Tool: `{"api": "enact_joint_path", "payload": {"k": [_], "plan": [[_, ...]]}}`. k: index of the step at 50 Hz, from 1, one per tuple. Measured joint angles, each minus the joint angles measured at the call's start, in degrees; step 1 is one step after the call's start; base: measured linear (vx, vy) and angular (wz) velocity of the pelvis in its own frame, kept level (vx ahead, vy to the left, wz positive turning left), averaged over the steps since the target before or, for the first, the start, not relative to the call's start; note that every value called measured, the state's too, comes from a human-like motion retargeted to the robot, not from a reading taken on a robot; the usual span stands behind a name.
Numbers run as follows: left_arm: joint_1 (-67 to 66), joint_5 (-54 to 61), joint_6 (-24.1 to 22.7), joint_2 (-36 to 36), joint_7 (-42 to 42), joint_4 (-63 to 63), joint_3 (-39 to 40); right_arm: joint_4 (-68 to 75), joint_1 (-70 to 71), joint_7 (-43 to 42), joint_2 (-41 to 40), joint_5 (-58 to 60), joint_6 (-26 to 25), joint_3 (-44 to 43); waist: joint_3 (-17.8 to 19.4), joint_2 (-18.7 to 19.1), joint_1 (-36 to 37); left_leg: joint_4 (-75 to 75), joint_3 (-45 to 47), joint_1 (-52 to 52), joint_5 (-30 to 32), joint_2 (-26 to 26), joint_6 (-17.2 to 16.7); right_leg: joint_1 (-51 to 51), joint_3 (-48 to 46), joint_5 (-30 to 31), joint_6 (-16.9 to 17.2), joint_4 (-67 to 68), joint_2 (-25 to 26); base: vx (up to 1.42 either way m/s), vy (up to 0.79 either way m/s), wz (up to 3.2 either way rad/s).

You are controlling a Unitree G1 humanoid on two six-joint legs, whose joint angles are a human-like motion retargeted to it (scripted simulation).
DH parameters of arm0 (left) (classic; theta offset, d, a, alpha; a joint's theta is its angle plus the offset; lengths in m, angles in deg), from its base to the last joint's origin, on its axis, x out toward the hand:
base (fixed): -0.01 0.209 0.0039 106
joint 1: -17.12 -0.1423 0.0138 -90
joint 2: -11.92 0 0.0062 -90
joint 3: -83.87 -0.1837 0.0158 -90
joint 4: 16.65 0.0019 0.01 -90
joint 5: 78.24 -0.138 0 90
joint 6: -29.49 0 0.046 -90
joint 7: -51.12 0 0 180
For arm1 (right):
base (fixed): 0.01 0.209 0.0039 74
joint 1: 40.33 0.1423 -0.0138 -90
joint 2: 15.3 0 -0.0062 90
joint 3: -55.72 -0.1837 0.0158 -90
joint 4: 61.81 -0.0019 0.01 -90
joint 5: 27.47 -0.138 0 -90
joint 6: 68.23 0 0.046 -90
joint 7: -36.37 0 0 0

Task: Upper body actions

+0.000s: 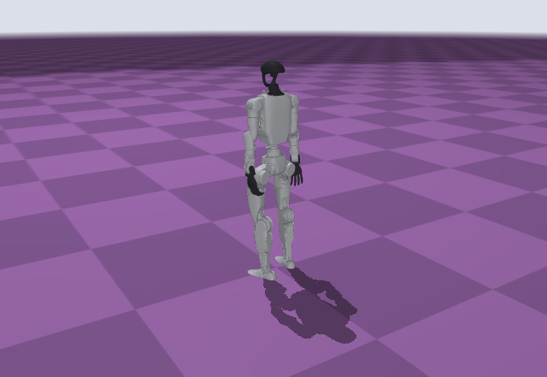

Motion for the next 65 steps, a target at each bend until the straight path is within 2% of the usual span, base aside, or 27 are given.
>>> {"api": "enact_joint_path", "payload": {"k": [65], "plan": [[-0.20, 0.41, -0.16, -0.06, 0.17, 0.32, 0.03, -0.29, -0.21, -1.12, -0.14, 1.14, 0.53, 0.84, -0.26, -0.34, 0.13, 0.12, -0.28, -0.04, 0.06, -0.25, 0.07, 0.19, -0.18, -0.05, -0.06, -0.01, -0.09, 0.00, 0.00, 0.00]]}}
